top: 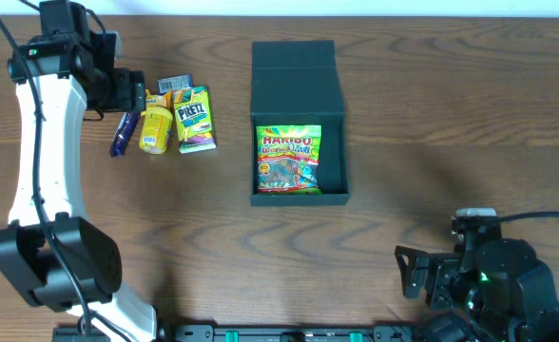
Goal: Pack container
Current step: 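Move the left gripper to the yellow Mentos tub and grasp it, then carry the yellow Mentos tub into the black box with the left gripper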
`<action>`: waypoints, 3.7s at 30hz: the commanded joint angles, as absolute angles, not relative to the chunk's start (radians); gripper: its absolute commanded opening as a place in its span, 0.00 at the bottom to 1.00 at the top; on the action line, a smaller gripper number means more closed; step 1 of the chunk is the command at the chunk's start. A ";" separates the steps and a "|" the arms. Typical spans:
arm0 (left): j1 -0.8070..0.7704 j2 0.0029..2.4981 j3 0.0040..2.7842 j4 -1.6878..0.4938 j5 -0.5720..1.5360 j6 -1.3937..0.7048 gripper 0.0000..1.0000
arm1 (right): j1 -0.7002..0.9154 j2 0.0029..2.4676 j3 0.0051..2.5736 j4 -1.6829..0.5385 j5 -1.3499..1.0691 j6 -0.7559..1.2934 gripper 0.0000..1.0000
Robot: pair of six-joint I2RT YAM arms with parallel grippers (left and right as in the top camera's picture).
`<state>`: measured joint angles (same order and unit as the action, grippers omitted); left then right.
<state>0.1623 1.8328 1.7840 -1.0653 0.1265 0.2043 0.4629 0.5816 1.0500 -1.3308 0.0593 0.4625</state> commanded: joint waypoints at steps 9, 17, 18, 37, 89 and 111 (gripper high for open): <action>0.161 2.034 1.782 -1.069 0.199 0.384 0.98 | 0.458 0.581 1.060 -1.332 0.063 0.451 0.99; 0.134 2.154 1.782 -1.058 0.202 0.397 0.98 | 0.458 0.581 1.059 -1.332 0.063 0.451 0.99; 0.130 2.162 1.782 -1.056 0.202 0.397 0.97 | 0.458 0.581 1.059 -1.332 0.063 0.451 0.99; 0.098 2.261 1.782 -0.937 0.093 0.328 0.72 | 0.458 0.581 1.060 -1.332 0.063 0.451 1.00; -0.450 2.099 2.056 -1.048 0.173 -0.289 0.06 | 0.458 0.581 1.059 -1.332 0.063 0.451 0.99; -0.747 2.233 2.027 -1.011 0.089 -0.597 0.06 | 0.458 0.581 1.060 -1.332 0.063 0.451 0.99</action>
<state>-0.7475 2.2284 2.0342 -0.9997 0.1120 -0.5613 0.4629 0.5816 1.0500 -1.3312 0.0593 0.4625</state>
